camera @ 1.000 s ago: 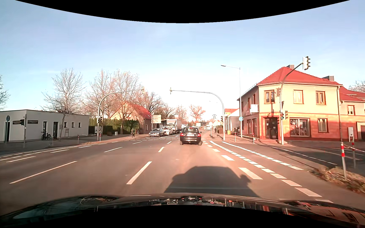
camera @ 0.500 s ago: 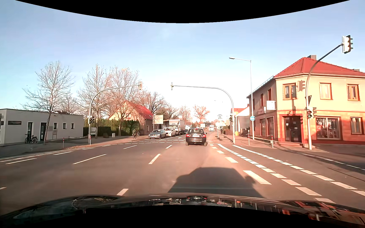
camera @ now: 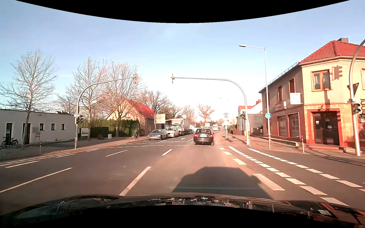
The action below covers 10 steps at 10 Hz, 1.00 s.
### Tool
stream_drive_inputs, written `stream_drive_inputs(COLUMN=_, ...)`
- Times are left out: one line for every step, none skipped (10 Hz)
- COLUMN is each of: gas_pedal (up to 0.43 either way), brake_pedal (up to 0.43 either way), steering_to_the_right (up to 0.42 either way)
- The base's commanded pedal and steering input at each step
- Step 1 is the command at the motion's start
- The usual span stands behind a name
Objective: Follow the waypoints while adhering to traffic rules and regulations
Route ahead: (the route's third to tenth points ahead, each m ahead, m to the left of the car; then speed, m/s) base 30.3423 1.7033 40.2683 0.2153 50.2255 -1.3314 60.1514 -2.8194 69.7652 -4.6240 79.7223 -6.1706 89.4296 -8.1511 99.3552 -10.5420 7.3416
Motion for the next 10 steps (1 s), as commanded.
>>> stream_drive_inputs(gas_pedal=0.169, brake_pedal=0.0, steering_to_the_right=-0.01)
stream_drive_inputs(gas_pedal=0.169, brake_pedal=0.0, steering_to_the_right=-0.004)
stream_drive_inputs(gas_pedal=0.177, brake_pedal=0.0, steering_to_the_right=0.0)
stream_drive_inputs(gas_pedal=0.177, brake_pedal=0.0, steering_to_the_right=0.005)
stream_drive_inputs(gas_pedal=0.177, brake_pedal=0.0, steering_to_the_right=0.01)
stream_drive_inputs(gas_pedal=0.189, brake_pedal=0.0, steering_to_the_right=0.015)
stream_drive_inputs(gas_pedal=0.189, brake_pedal=0.0, steering_to_the_right=0.021)
stream_drive_inputs(gas_pedal=0.189, brake_pedal=0.0, steering_to_the_right=0.03)
stream_drive_inputs(gas_pedal=0.189, brake_pedal=0.0, steering_to_the_right=0.034)
stream_drive_inputs(gas_pedal=0.189, brake_pedal=0.0, steering_to_the_right=0.037)
